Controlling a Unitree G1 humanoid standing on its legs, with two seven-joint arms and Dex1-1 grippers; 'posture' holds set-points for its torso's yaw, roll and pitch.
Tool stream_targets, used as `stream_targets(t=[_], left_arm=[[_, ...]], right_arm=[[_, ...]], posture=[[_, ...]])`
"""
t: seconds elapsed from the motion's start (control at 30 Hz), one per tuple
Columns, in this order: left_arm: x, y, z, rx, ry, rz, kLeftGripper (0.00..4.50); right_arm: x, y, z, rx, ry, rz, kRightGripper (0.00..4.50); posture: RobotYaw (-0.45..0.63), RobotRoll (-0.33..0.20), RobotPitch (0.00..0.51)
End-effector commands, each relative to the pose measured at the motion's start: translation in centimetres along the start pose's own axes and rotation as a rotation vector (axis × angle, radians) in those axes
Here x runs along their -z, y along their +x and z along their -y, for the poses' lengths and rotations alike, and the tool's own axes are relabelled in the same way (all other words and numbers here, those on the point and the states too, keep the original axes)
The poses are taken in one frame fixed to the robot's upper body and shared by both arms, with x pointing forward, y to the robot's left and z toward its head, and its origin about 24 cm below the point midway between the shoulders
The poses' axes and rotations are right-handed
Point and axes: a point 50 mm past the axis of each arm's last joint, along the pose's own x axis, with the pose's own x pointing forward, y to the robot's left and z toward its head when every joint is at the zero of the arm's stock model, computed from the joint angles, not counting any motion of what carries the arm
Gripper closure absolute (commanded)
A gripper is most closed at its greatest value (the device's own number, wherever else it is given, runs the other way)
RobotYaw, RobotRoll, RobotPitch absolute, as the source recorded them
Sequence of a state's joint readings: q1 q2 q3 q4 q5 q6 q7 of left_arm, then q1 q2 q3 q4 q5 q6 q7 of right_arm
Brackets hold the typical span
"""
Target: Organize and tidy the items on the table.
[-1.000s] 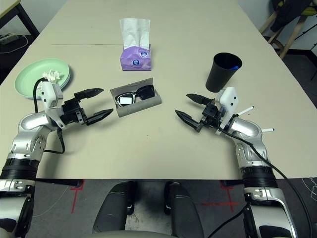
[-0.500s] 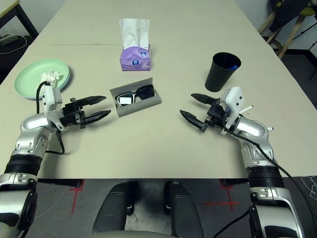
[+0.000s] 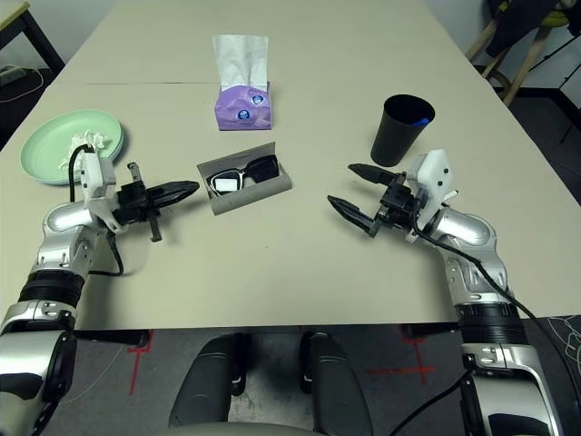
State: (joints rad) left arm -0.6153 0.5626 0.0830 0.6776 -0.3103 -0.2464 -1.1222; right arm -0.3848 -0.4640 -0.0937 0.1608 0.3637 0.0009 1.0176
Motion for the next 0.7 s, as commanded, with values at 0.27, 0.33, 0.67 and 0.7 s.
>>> stream_targets(t=[0.27,0.33,0.67,0.7], left_arm=[[-0.3,0.3,-2.3,-0.323,-0.111,-0.042,4.47],[-0.2,0.8,-2.4,-0.335,-0.11,-0.053,4.47],[0.4,4.1,-2.0,-0.243,-0.082,-0.107,4.47],[0.5,4.2,-2.0,-0.23,-0.076,-0.11,4.47]], right_arm=[[-0.9,1.3,-0.7,-0.037,0.006,0.023,0.0],[-1.1,1.4,-0.8,-0.039,0.006,0.024,0.0],[-1.6,1.5,-0.9,-0.04,0.007,0.024,0.0],[-1.6,1.5,-1.0,-0.039,0.007,0.023,0.0]], posture=[[0.09,0.0,0.18],[0.09,0.0,0.18],[0.07,0.0,0.186],[0.06,0.0,0.184]])
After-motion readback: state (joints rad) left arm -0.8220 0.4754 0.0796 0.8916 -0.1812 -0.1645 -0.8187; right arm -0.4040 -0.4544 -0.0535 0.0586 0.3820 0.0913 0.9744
